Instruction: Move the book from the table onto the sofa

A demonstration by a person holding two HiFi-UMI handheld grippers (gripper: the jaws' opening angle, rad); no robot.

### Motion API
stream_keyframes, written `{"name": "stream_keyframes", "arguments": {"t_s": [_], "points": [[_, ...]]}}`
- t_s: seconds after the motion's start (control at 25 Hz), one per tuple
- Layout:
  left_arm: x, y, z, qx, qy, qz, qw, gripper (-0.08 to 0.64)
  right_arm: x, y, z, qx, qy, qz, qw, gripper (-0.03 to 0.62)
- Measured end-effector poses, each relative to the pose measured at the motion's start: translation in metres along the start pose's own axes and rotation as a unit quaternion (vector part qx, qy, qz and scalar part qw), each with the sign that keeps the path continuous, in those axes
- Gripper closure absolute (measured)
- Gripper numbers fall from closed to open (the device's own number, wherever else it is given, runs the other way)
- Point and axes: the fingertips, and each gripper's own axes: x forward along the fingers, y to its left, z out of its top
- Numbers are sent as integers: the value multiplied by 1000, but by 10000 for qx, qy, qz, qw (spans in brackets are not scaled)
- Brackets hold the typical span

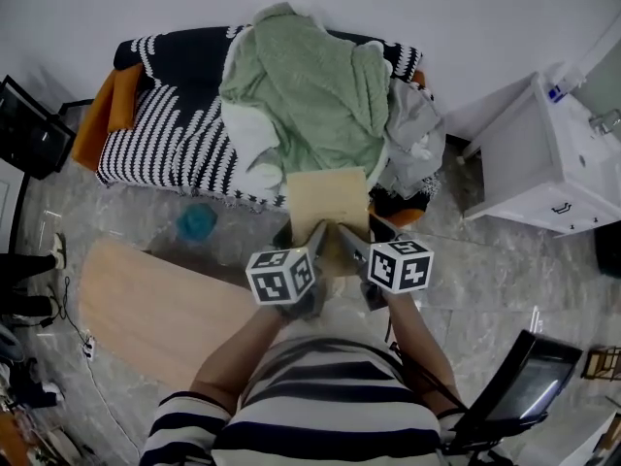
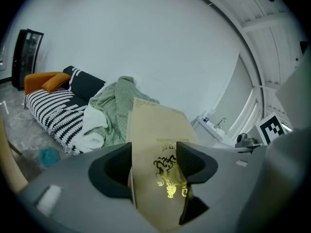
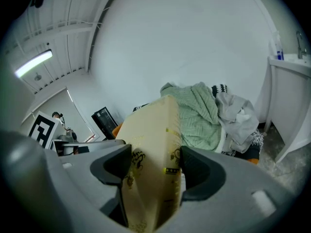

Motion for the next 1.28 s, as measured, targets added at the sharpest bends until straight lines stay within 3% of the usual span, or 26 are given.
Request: {"name": "stream_keyframes", "arguments": {"t_s": [1.28], "points": [[84,24,54,-226,-170,626,9976,272,80,-49,67,-243,424,601,9970,276]]}}
